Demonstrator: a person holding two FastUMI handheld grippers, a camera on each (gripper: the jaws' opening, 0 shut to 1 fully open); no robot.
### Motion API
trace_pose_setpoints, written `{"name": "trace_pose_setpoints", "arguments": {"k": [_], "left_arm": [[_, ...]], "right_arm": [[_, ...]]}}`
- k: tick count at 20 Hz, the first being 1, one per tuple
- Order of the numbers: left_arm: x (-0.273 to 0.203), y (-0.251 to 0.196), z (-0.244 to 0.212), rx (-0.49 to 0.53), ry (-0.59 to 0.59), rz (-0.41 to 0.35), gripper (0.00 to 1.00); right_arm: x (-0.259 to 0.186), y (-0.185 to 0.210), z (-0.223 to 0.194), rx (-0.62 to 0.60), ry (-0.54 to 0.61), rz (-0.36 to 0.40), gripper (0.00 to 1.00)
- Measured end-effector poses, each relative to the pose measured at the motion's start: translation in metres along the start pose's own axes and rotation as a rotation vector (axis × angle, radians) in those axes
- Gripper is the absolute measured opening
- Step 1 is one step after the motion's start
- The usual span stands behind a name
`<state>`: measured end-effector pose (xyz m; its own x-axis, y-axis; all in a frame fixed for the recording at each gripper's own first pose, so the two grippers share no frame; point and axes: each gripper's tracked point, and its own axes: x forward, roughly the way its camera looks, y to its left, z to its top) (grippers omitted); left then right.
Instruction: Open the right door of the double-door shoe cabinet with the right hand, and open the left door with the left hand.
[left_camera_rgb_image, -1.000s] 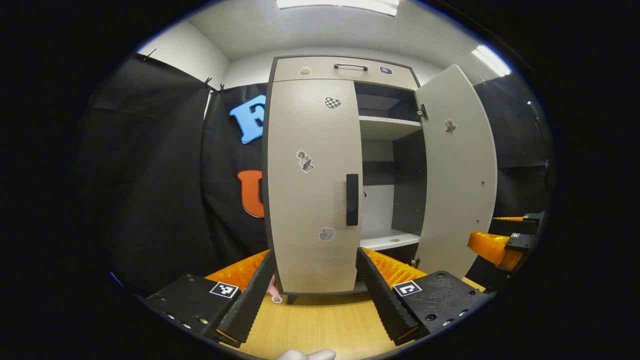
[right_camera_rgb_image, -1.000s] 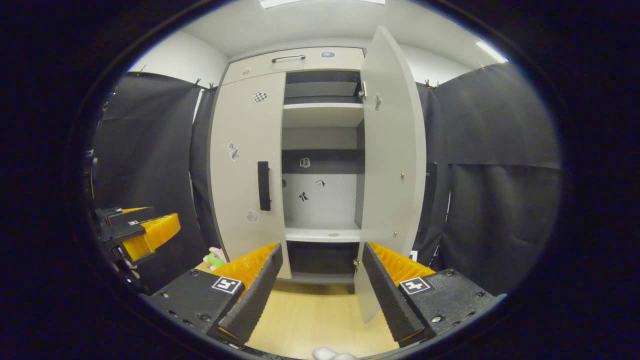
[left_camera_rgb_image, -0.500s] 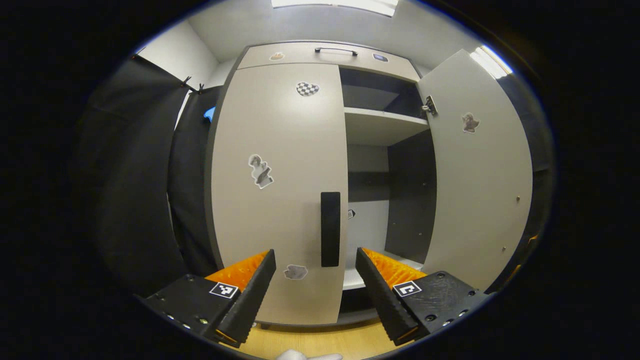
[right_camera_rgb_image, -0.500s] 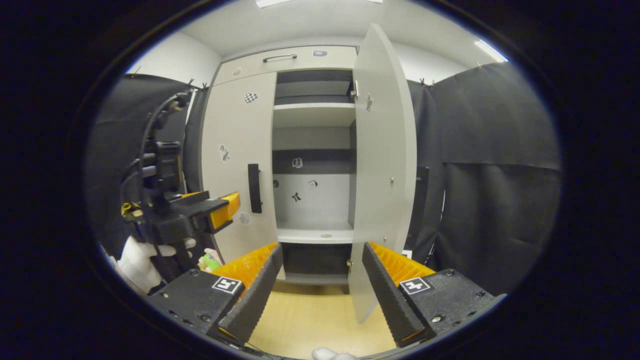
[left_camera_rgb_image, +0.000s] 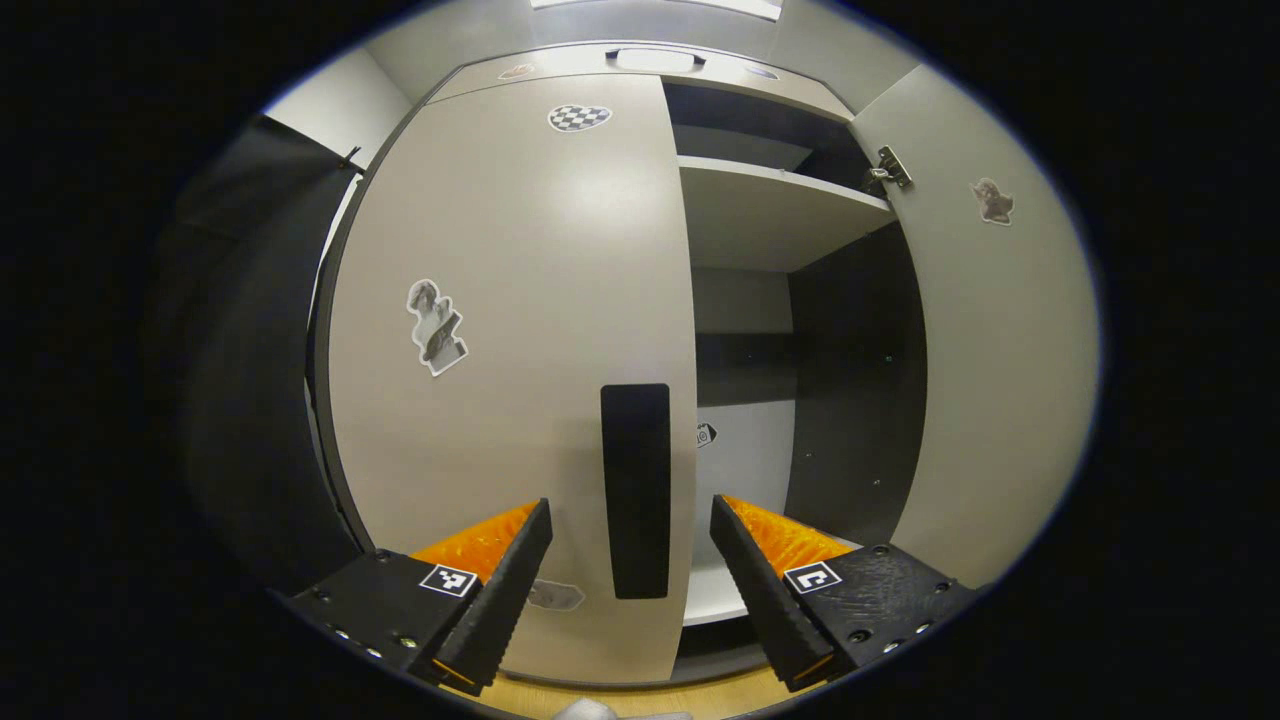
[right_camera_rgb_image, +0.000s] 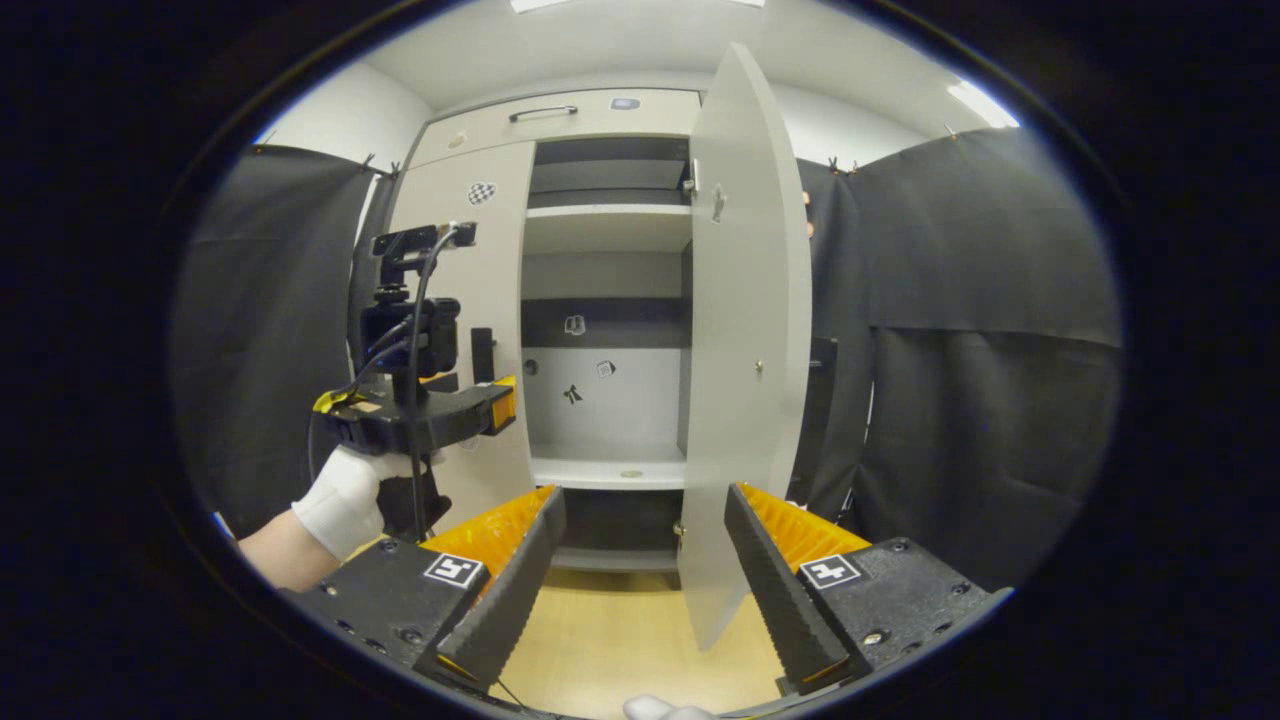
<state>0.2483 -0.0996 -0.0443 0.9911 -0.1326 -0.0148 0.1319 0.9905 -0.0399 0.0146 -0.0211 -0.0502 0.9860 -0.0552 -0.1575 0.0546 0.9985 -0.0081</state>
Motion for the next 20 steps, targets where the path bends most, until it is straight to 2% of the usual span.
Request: {"name": "trace_pose_setpoints", "arguments": {"k": [1,2,5,7,8,9,10,13,16,17,19,20], "left_arm": [[0.002,0.001,0.003,0.004,-0.008,0.007,0.95],[0.005,0.001,0.005,0.014,-0.016,0.010,0.88],[0.011,-0.001,0.005,0.027,-0.007,0.014,0.81],[0.014,-0.005,0.007,0.020,-0.009,0.008,0.71],[0.015,0.000,0.009,0.020,-0.013,0.029,0.46],[0.014,0.000,0.008,0.016,-0.016,0.036,0.36],[0.019,0.000,0.004,0.016,-0.001,0.033,0.33],[0.017,0.001,0.000,0.009,0.027,0.037,0.34],[0.013,0.004,0.001,-0.007,0.019,0.028,0.19],[0.018,0.004,0.001,-0.022,0.021,0.026,0.08],[0.015,0.003,0.000,-0.027,0.025,0.018,0.10],[0.013,0.003,0.002,-0.019,0.021,0.015,0.05]], "right_arm": [[0.001,0.001,-0.002,0.000,0.008,0.005,1.00],[0.002,0.003,-0.004,0.003,0.011,0.008,1.00],[0.002,0.005,-0.007,0.008,0.023,0.022,1.00],[0.001,0.007,-0.006,0.013,0.018,0.031,0.99],[0.001,0.006,-0.005,0.013,0.013,0.033,0.99],[0.000,0.007,-0.005,0.013,0.013,0.035,0.99],[-0.001,0.008,-0.004,0.017,0.011,0.037,1.00],[-0.004,0.013,0.001,0.025,0.005,0.050,1.00],[-0.010,0.015,0.003,0.028,0.001,0.064,1.00],[-0.013,0.015,0.003,0.026,0.002,0.067,0.99],[-0.016,0.016,0.004,0.027,0.000,0.075,1.00],[-0.018,0.017,0.004,0.028,-0.001,0.080,1.00]]}}
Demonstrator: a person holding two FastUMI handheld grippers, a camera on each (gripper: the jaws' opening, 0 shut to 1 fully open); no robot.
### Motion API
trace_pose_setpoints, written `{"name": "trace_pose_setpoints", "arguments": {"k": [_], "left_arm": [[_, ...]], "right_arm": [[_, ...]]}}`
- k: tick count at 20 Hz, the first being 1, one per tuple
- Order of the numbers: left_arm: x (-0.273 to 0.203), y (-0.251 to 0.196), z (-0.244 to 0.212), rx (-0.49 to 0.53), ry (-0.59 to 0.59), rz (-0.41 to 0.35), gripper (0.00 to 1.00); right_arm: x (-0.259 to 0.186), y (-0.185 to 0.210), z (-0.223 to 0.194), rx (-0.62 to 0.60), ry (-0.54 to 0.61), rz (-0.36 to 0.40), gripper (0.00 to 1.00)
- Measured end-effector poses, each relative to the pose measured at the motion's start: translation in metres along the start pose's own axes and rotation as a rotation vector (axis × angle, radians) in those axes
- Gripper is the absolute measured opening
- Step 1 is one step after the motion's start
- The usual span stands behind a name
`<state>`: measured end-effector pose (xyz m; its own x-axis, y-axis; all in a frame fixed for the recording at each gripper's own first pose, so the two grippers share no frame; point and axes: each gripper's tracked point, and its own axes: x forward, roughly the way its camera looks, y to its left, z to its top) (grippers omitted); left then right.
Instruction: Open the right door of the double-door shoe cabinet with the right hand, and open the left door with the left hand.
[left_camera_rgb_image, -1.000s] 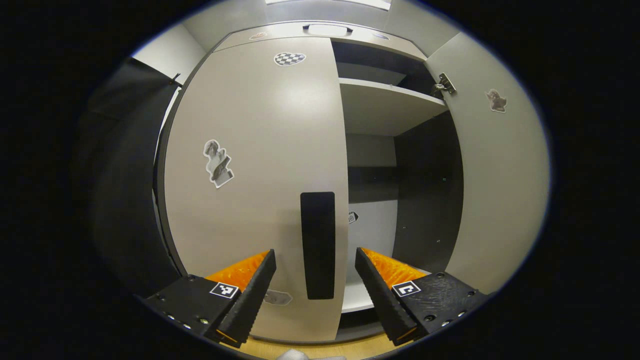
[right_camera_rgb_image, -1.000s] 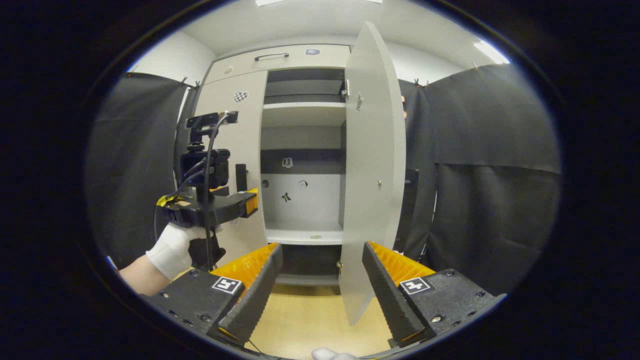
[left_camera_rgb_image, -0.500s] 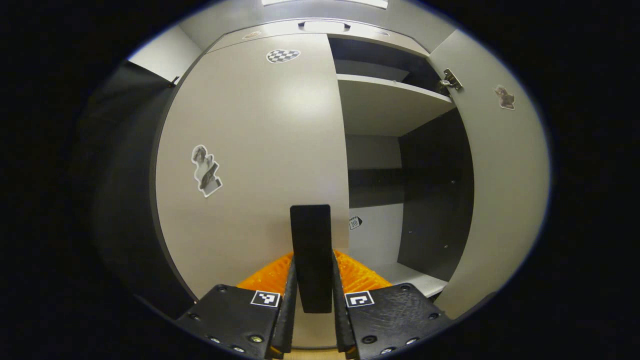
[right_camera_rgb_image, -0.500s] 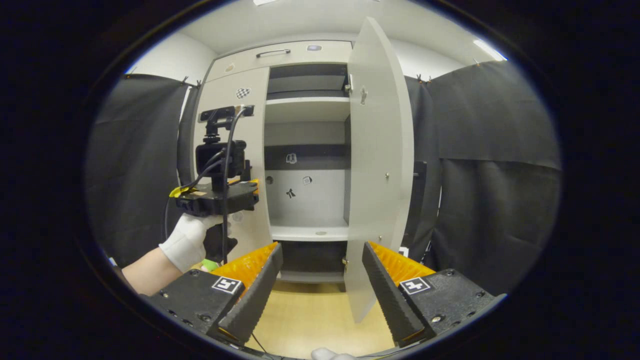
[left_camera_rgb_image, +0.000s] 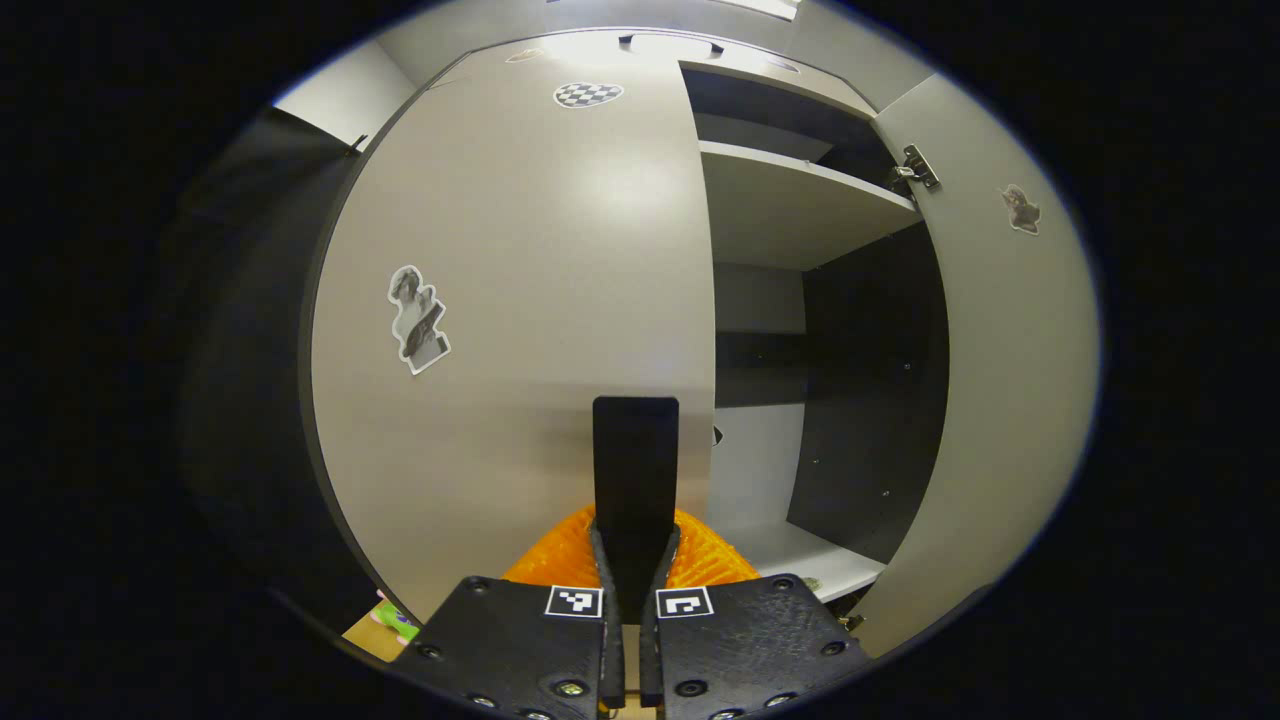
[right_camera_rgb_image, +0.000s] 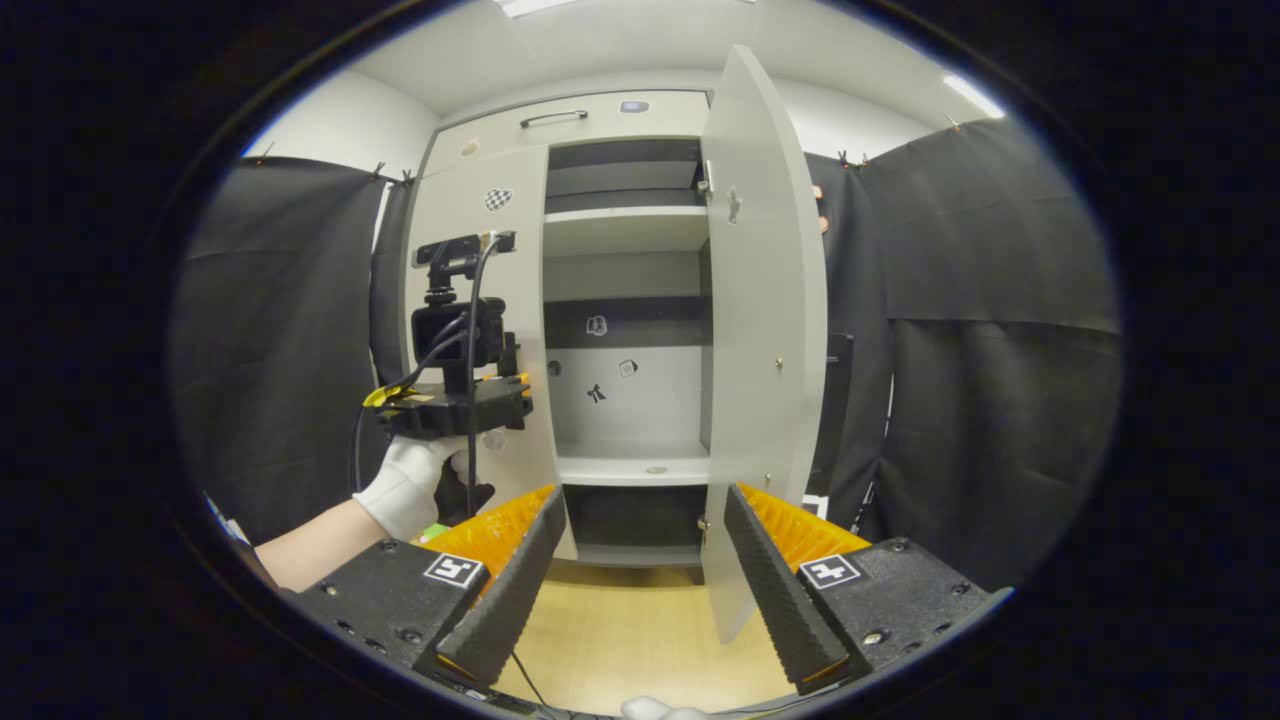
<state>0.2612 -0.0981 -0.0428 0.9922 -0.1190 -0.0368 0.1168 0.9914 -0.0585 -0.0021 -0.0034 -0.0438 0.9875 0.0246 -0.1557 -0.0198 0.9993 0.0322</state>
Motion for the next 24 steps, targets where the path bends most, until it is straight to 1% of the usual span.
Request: {"name": "trace_pose_setpoints", "arguments": {"k": [4,11,19,24], "left_arm": [[-0.013,0.000,0.001,-0.004,-0.002,-0.012,0.05],[-0.046,0.008,-0.001,0.003,-0.001,-0.033,0.05],[-0.092,0.030,0.001,-0.004,-0.006,-0.074,0.05],[-0.124,0.052,0.002,0.001,-0.011,-0.064,0.05]], "right_arm": [[-0.009,-0.004,0.001,0.002,-0.006,0.004,0.99],[-0.021,0.000,-0.006,0.004,0.001,0.033,1.00],[-0.023,0.031,-0.018,0.004,0.024,0.097,0.99],[-0.024,0.053,-0.025,-0.002,0.036,0.144,1.00]]}}
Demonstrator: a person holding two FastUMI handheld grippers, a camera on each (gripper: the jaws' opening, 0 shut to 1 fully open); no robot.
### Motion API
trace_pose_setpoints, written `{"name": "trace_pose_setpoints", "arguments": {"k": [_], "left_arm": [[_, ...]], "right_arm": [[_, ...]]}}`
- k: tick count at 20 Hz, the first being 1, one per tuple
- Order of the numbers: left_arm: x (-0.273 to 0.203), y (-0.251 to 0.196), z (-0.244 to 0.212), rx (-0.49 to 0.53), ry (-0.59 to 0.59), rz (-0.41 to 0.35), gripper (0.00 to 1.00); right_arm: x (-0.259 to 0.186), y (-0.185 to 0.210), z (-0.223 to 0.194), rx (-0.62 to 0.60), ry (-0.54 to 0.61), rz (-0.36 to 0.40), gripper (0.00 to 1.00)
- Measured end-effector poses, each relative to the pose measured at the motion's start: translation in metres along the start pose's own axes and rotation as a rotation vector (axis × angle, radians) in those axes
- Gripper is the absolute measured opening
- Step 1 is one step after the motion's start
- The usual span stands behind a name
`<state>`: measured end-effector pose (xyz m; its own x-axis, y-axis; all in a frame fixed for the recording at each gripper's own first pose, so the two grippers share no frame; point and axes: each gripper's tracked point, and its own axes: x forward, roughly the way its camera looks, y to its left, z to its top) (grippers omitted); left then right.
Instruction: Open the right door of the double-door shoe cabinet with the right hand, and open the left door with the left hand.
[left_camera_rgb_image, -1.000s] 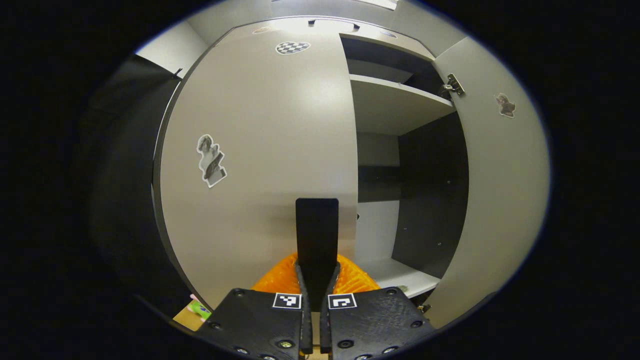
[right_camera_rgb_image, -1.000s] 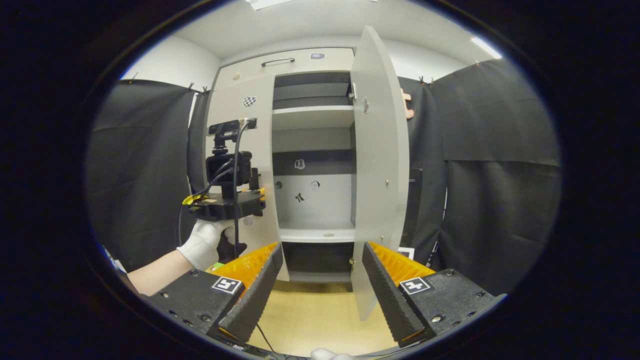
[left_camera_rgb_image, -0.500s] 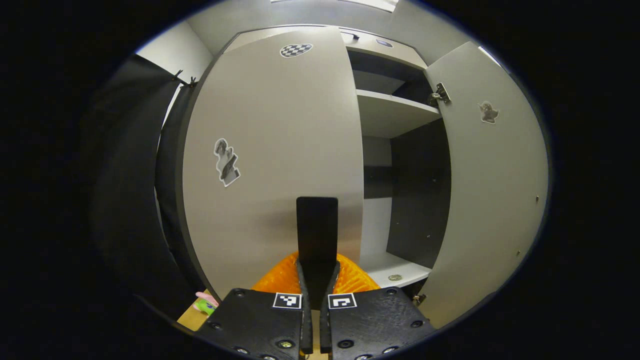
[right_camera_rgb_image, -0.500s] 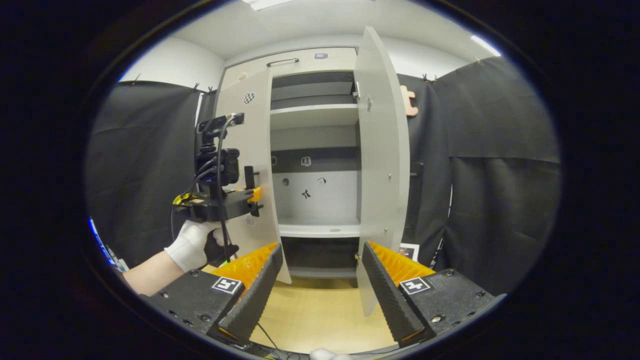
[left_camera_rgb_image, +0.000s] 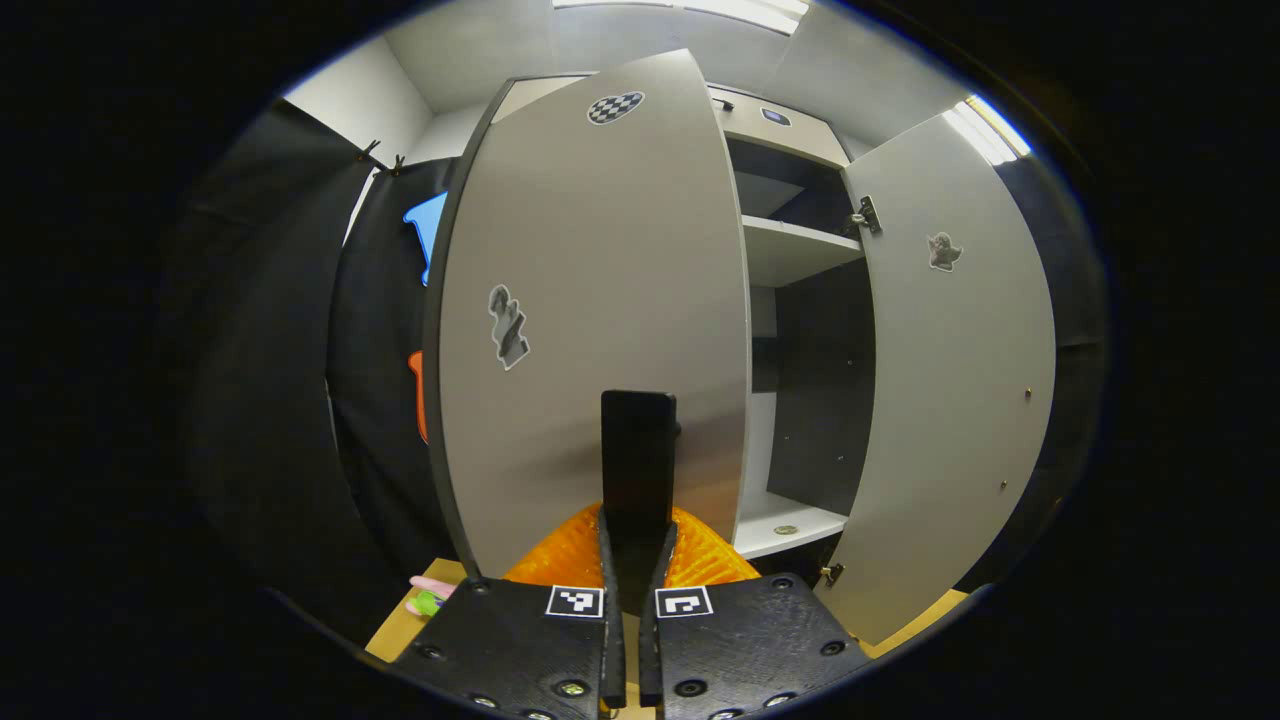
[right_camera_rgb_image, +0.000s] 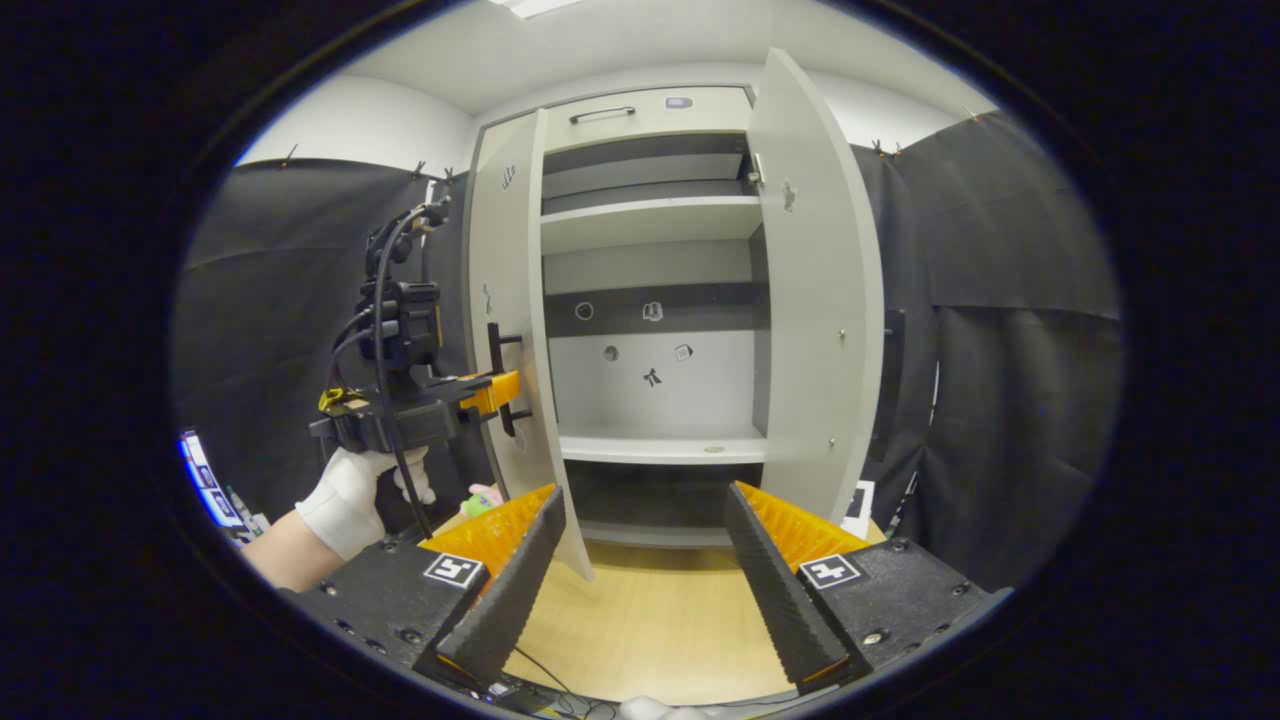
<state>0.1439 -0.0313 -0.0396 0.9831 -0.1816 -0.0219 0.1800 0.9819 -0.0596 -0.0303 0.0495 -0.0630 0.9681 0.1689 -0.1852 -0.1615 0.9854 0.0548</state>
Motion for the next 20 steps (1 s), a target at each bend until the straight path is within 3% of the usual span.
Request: {"name": "trace_pose_setpoints", "arguments": {"k": [11,12,20], "left_arm": [[-0.038,0.050,-0.005,0.030,-0.015,0.075,0.04],[-0.047,0.054,-0.004,0.026,-0.020,0.077,0.00],[-0.055,0.078,-0.005,0.011,-0.016,0.073,0.00]], "right_arm": [[0.009,0.029,0.000,0.006,0.010,0.057,1.00],[0.008,0.028,-0.003,0.004,0.010,0.060,0.99],[0.009,0.047,-0.003,0.001,0.007,0.095,0.99]]}}
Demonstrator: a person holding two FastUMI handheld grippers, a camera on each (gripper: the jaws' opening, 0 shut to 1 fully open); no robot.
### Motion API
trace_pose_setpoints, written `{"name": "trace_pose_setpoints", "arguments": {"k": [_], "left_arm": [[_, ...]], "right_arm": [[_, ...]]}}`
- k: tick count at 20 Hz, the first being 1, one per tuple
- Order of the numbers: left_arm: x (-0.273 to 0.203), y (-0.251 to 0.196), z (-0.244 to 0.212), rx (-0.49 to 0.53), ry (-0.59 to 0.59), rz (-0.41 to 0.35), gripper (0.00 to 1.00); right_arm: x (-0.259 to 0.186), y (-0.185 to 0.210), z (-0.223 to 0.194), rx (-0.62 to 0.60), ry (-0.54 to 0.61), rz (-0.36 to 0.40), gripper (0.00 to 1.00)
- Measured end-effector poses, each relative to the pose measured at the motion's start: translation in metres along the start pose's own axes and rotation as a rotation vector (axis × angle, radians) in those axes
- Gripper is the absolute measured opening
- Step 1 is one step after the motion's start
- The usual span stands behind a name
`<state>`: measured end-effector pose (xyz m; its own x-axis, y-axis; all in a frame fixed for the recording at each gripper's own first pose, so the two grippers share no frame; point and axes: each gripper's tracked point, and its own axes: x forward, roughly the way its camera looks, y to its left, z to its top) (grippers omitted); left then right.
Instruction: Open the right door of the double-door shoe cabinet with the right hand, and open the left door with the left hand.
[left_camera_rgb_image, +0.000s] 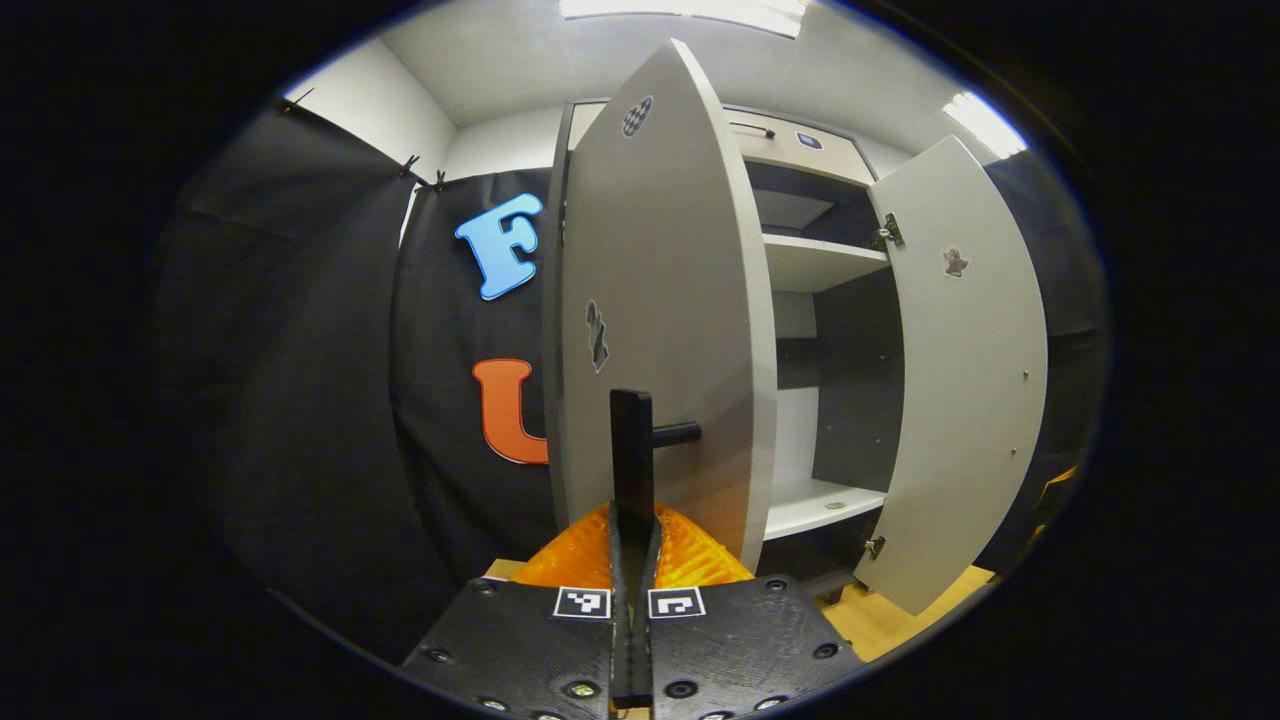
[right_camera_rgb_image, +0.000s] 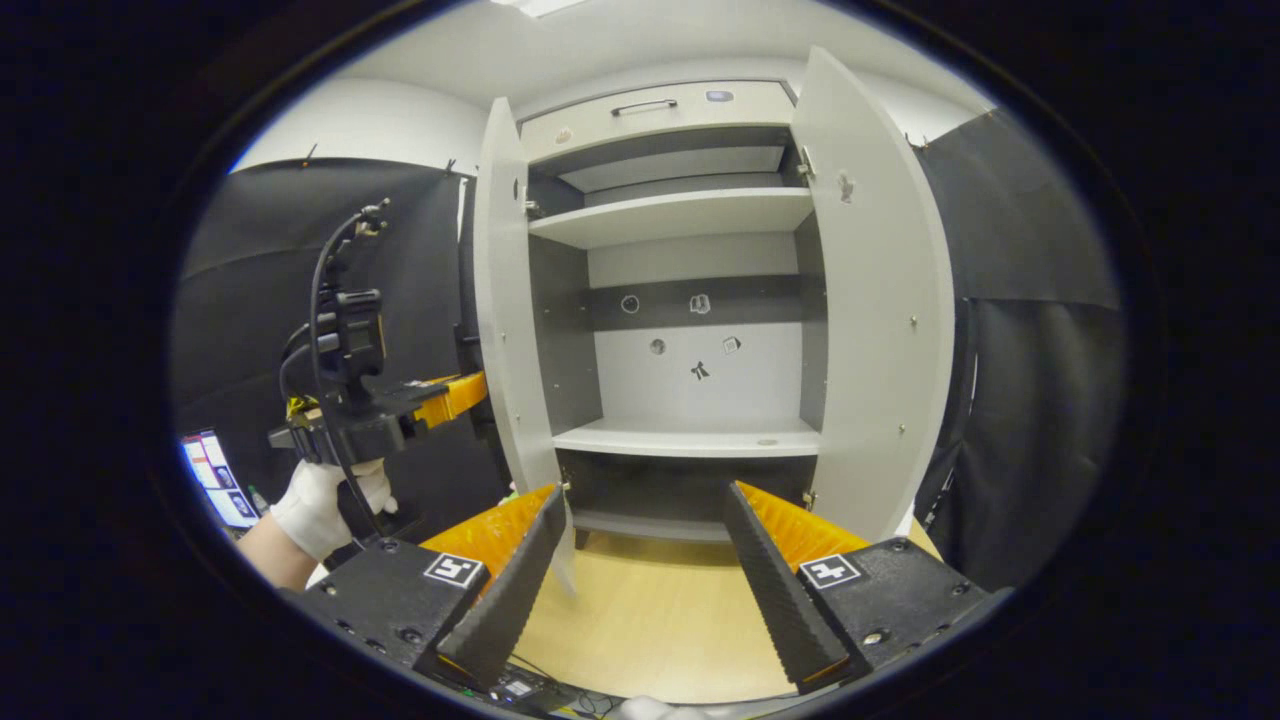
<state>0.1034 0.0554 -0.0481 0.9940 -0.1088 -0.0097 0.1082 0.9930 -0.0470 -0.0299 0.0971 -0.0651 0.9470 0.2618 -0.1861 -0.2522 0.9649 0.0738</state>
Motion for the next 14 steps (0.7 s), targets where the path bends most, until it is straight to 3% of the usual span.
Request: {"name": "trace_pose_setpoints", "arguments": {"k": [2,3,4,11,14], "left_arm": [[-0.003,0.007,0.000,0.002,-0.001,-0.003,0.00],[-0.006,0.012,0.000,0.008,-0.002,0.003,0.08],[-0.007,0.019,-0.001,0.016,-0.003,0.009,0.00],[-0.009,0.077,-0.004,0.046,-0.014,0.058,0.00],[-0.008,0.089,-0.006,-0.033,-0.024,0.008,0.00]], "right_arm": [[0.000,0.001,0.000,-0.003,-0.002,0.001,0.99],[0.001,0.003,0.000,0.000,-0.001,0.002,1.00],[0.000,0.004,-0.002,0.002,0.001,0.005,1.00],[-0.002,0.016,0.001,0.017,0.000,0.034,1.00],[-0.002,0.021,0.001,0.010,0.001,0.052,0.99]]}}
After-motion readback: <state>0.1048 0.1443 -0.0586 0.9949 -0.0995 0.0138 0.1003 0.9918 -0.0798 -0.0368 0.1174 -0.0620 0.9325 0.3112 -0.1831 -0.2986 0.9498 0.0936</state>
